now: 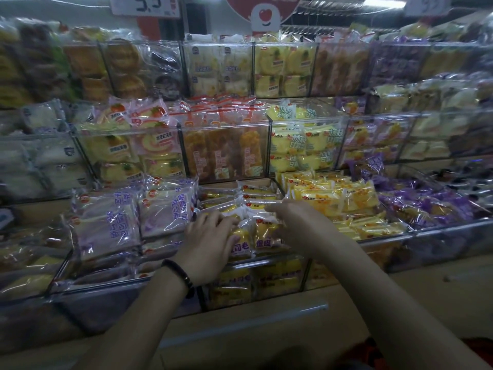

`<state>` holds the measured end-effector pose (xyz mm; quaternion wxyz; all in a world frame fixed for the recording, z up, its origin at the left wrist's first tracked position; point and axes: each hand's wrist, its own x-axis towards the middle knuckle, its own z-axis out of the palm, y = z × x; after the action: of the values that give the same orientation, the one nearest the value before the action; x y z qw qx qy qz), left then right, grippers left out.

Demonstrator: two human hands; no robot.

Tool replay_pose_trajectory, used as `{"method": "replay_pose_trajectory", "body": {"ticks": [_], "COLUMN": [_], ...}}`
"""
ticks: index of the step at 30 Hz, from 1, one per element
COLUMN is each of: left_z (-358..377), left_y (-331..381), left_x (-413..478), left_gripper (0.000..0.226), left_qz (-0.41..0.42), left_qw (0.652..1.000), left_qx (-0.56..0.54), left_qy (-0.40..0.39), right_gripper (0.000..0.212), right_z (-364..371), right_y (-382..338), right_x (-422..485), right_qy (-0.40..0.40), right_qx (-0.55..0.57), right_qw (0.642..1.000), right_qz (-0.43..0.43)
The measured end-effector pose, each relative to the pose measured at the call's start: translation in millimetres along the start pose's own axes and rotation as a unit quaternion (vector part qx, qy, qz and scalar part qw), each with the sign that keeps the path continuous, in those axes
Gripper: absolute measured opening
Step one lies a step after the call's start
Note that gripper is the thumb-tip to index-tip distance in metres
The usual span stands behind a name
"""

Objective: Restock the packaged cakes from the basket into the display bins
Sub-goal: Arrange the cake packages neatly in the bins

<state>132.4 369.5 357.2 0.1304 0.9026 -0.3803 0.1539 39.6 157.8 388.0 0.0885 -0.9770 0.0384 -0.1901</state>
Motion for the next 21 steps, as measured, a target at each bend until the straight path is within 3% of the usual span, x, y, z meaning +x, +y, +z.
{"method": "replay_pose_trajectory", "body": {"ticks": [7, 11, 21], "left_z": [-20.4, -42.7, -106.5], "left_y": [-0.4, 7.6, 63.0], "left_x": [-0.3, 5.4, 64.3], "left_gripper": [0.052, 0.038, 0.027], "left_qz": [-0.007, 0.018, 0.088], "left_qw": [0.999, 1.0, 0.984], "left_qx": [-0.049, -0.003, -0.025], "left_qy": [-0.022, -0.018, -0.153], "right_gripper": [0.048, 0.035, 0.015], "right_z": [-25.8, -51.9, -132.9], "right_y": [10.5, 30.7, 115.0], "right_x": [-15.9, -19.4, -14.4], "right_qy": [-0.008, 0.012, -0.01], "right_qx": [0.059, 0.063, 0.066], "right_qw": [0.998, 0.998, 0.998], "right_qz": [0.0, 0.001, 0.002]}}
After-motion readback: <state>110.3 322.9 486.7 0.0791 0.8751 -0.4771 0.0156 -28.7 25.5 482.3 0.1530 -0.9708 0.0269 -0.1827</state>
